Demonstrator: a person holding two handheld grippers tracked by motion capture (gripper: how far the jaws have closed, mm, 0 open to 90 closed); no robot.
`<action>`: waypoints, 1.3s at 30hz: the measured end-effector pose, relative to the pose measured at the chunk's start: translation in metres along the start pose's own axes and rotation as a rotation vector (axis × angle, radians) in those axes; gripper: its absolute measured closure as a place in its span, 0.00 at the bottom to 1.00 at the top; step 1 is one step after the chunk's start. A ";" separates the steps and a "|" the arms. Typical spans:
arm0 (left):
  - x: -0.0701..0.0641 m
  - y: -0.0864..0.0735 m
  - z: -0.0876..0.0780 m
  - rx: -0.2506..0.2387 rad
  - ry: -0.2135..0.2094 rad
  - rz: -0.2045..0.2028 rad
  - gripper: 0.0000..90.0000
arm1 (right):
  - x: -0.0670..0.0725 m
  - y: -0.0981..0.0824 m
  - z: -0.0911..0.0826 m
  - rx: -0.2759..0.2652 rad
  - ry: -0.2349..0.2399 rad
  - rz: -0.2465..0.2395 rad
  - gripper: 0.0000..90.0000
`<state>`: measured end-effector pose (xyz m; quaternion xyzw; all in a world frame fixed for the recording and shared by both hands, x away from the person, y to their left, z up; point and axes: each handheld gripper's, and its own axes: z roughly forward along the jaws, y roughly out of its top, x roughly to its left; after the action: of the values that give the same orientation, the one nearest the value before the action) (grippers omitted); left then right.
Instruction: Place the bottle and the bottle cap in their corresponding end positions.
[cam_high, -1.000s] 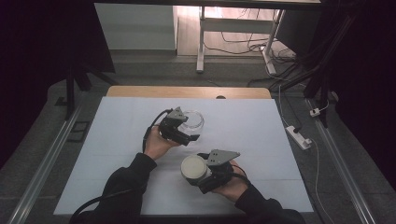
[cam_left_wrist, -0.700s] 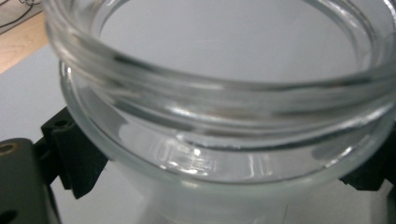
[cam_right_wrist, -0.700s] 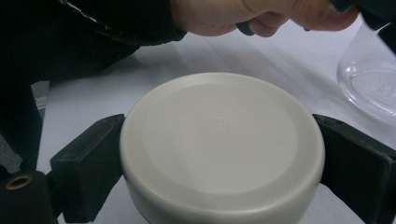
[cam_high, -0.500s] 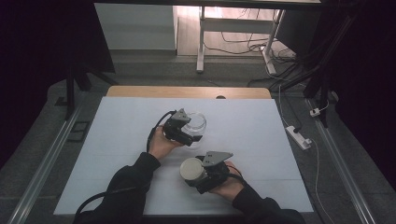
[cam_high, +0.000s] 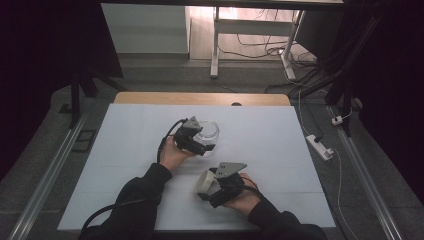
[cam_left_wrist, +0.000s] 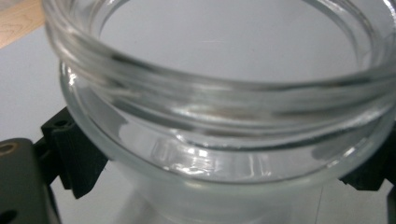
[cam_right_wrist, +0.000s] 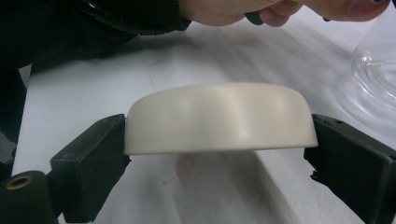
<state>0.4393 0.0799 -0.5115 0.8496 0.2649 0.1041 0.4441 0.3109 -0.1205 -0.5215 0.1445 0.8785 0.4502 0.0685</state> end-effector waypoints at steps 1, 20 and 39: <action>0.000 -0.001 0.001 0.001 -0.001 -0.001 0.08 | 0.000 0.000 0.000 0.002 0.001 0.002 0.08; 0.000 -0.007 0.009 0.014 0.011 0.031 0.08 | 0.002 -0.010 0.017 0.162 0.004 -0.015 0.07; 0.001 -0.007 0.003 0.010 0.011 0.009 0.00 | -0.004 -0.008 0.011 0.106 -0.017 0.028 0.02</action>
<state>0.4388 0.0810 -0.5190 0.8525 0.2639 0.1095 0.4377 0.3154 -0.1178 -0.5341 0.1638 0.8985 0.4026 0.0619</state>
